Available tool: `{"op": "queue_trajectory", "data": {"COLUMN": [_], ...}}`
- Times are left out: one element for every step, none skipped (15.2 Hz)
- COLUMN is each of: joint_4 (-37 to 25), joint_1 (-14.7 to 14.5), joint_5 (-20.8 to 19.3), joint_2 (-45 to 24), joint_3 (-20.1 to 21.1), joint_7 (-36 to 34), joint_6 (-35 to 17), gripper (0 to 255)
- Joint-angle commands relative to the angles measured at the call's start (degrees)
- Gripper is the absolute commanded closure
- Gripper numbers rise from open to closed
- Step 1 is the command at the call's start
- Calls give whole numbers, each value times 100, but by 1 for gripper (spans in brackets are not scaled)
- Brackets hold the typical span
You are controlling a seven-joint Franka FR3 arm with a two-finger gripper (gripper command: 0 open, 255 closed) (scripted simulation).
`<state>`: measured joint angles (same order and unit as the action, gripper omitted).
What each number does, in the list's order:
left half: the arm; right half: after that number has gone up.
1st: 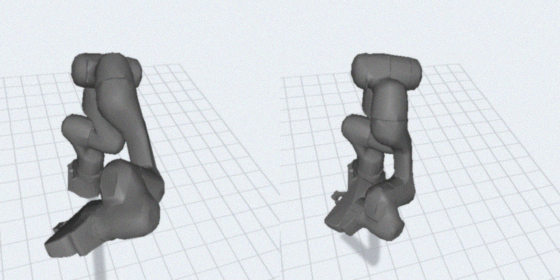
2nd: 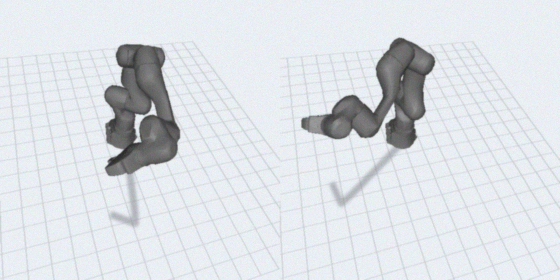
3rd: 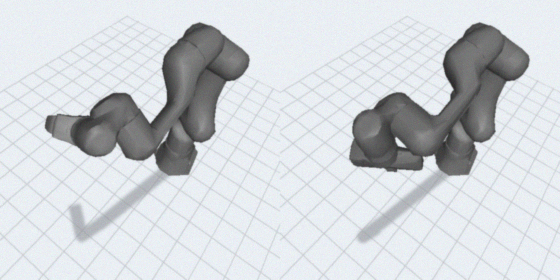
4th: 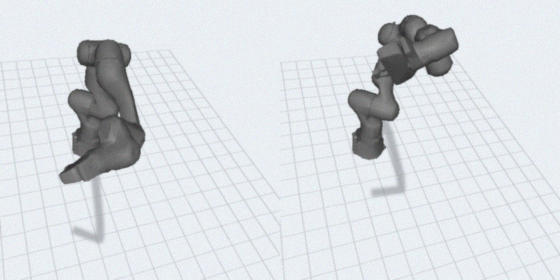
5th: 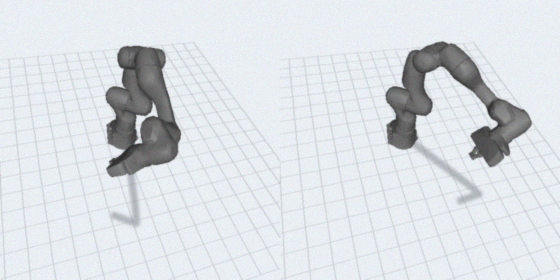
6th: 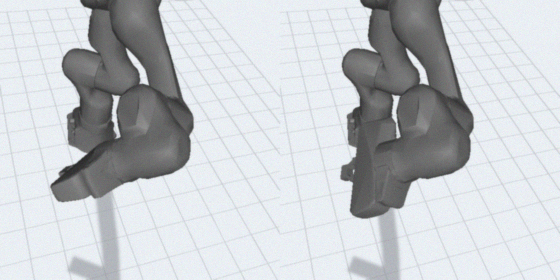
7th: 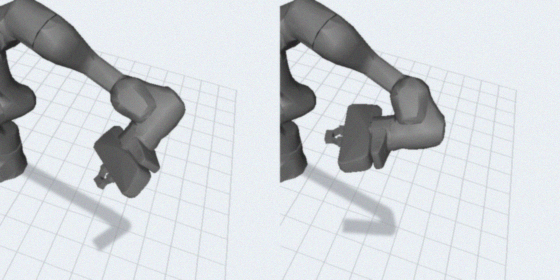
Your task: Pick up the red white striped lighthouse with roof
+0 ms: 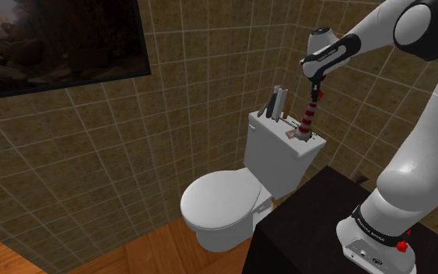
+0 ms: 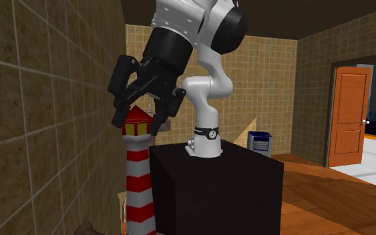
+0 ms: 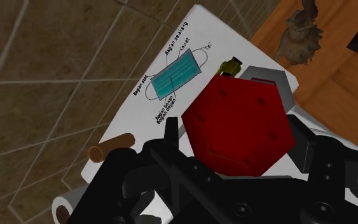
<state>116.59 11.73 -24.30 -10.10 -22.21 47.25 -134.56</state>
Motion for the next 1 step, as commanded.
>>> {"op": "queue_trajectory", "data": {"joint_4": [-10], "joint_1": [1], "joint_5": [3], "joint_2": [16], "joint_3": [-1], "joint_7": [13], "joint_6": [23], "gripper": [255]}}
